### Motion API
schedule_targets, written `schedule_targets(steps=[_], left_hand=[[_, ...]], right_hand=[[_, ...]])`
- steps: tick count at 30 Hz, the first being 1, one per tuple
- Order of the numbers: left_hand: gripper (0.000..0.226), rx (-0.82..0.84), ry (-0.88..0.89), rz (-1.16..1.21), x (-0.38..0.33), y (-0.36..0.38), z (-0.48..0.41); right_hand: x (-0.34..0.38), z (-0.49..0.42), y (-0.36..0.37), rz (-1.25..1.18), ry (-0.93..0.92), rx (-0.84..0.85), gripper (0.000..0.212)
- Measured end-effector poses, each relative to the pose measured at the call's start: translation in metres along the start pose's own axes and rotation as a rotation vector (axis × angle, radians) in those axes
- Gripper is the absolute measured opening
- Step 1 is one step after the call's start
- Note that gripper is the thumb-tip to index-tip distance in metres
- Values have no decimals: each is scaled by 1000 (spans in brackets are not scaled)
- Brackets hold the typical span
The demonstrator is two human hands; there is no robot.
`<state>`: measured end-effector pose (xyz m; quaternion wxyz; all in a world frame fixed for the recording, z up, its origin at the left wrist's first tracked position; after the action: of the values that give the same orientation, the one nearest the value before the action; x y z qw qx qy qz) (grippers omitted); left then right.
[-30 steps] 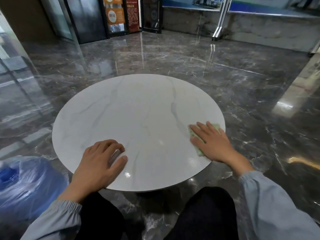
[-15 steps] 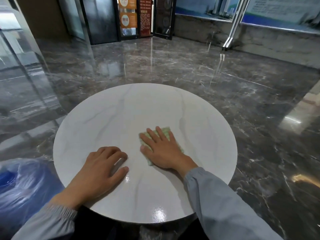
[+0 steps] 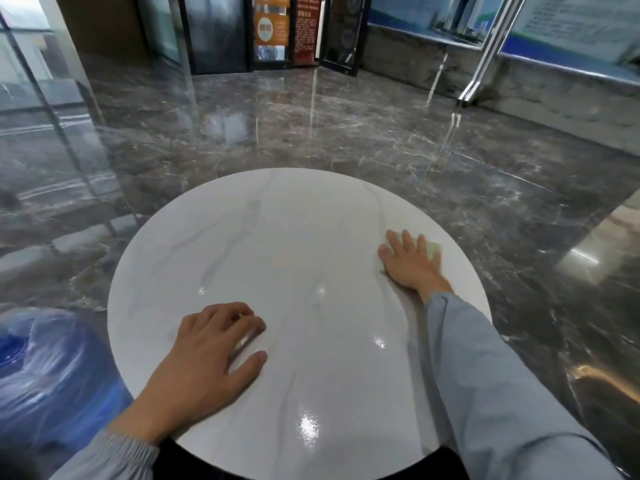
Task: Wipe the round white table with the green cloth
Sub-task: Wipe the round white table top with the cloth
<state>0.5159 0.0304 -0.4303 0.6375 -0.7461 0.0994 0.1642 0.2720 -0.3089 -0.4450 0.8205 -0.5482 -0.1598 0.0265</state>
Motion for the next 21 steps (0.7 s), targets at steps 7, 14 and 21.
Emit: schedule_targets(steps=[7,14,21], left_hand=[[39,12,9,31,-3,-2,-1],[56,134,-27,33,4,-4,-11],[62,177,-2,-134,-3,-3,-66]], right_hand=[[227,59,85,178,-569,88,64],[176,36,53,146,-535,70,55],[-21,-18,-17,40,-78,-42,56]])
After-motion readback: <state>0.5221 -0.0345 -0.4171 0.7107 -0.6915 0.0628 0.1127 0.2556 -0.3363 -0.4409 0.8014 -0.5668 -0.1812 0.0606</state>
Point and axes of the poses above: each hand's wrist, its own z-axis away from the middle knuckle, its own y-axis out of the palm, x = y × z, the point moved 10 cm from there along -z, towards the middle knuckle, and after that the axes turned 8 degrees about x, right-handed, at the moved point
